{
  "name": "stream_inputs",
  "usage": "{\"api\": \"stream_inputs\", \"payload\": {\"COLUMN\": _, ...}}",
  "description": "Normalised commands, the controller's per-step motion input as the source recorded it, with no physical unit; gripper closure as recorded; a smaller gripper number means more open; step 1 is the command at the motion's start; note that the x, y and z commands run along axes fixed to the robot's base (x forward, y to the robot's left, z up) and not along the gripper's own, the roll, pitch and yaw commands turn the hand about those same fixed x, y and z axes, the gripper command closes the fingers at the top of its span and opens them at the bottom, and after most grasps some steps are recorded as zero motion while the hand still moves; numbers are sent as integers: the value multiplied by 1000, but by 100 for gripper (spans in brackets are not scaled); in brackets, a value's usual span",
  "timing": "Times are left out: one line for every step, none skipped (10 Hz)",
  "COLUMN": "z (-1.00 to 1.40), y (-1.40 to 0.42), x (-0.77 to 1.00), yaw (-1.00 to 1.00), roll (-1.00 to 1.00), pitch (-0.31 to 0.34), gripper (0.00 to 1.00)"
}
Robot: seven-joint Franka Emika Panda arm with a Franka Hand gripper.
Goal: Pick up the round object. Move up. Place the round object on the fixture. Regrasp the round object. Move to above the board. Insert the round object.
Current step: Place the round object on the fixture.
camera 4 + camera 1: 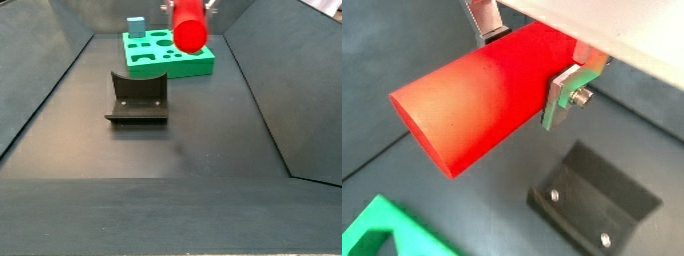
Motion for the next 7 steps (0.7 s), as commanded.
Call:
{"api": "stream_inputs", "payload": {"z": 10, "y": 1, "x": 1000, "yaw": -1, "roll": -1000, "pitch": -20, "gripper": 100}}
{"api": "stream_inputs", "payload": {"z": 5, "y": 18, "x": 1000, "yaw": -7, "roll": -1000, "pitch": 5, "gripper": 100}}
{"api": "stream_inputs", "payload": {"z": -6, "y": 27, "x": 1000, "yaw": -14, "roll": -1000, "pitch": 16, "gripper": 100}}
{"api": "stream_inputs", "payload": {"z": -9, "y": 37, "x": 1000, "yaw": -26, "roll": -1000, "pitch": 35, "gripper": 100}}
{"api": "stream_inputs", "payload": {"z": -10, "y": 43, "x": 1000, "yaw": -33, "roll": -1000, "pitch": 42, "gripper": 100}}
{"api": "stream_inputs", "payload": {"z": -14, "y": 46, "x": 932, "yaw": -51, "roll": -1000, "pitch": 60, "gripper": 100}}
{"api": "stream_inputs", "payload": {"z": -18, "y": 46, "x": 838, "yaw": -62, "roll": -888, "pitch": 65, "gripper": 100}}
